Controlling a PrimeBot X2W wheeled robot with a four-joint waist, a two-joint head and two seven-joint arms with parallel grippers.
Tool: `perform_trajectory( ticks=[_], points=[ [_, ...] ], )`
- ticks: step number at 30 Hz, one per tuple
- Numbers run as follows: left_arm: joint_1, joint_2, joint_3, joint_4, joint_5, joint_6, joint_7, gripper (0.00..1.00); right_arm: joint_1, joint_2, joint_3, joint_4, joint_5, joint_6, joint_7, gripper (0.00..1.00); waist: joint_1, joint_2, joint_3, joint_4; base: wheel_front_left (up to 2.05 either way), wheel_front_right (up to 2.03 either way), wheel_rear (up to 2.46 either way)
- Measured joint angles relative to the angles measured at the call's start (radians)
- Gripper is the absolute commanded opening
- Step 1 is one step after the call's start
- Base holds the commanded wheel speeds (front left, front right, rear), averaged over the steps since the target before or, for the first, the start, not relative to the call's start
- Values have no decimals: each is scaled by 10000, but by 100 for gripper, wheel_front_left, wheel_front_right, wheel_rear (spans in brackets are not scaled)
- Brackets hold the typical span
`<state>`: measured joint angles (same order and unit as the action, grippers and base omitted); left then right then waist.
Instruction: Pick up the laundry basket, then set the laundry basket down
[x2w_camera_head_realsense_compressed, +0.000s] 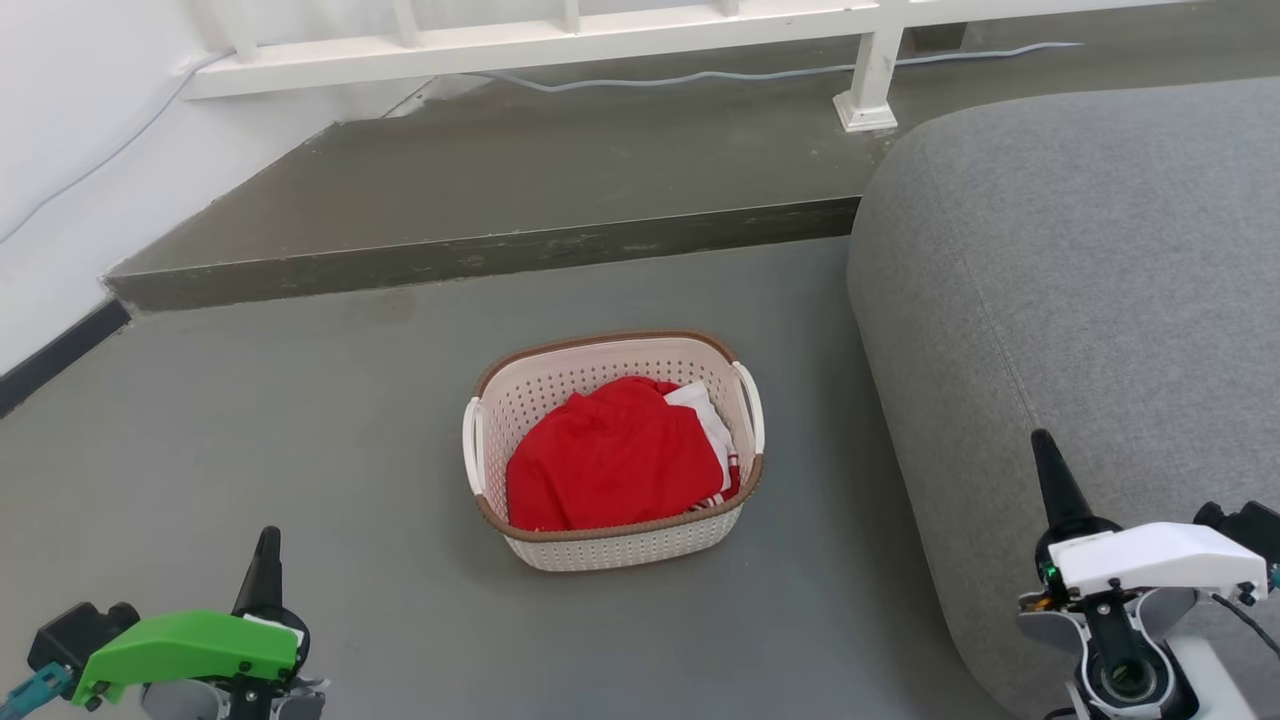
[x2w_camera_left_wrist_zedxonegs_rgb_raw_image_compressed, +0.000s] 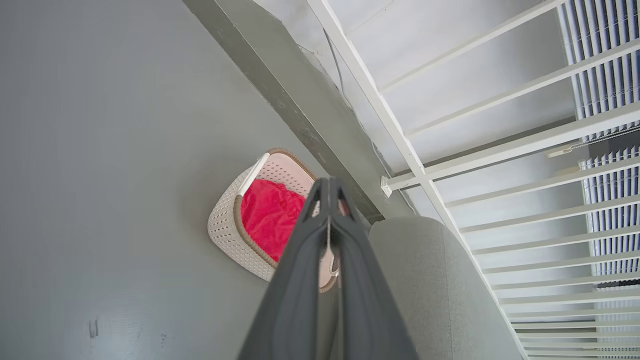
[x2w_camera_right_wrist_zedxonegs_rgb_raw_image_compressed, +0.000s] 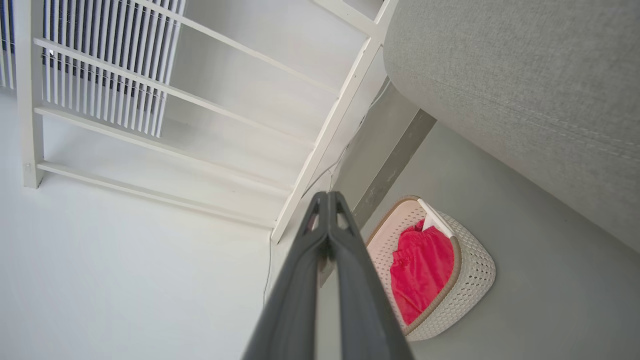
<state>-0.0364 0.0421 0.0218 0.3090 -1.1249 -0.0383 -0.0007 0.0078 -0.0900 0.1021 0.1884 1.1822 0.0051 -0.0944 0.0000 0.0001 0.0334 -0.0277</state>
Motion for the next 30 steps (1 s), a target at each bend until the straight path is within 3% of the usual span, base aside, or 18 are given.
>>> perform_trajectory(
  ticks=[30],
  points=[
    [-198, -33, 485, -205, -3509, -600, 892, 0, -363, -199, -838, 403, 3858, 746, 750, 0, 0, 0, -225, 214, 0, 0, 0]
  ],
)
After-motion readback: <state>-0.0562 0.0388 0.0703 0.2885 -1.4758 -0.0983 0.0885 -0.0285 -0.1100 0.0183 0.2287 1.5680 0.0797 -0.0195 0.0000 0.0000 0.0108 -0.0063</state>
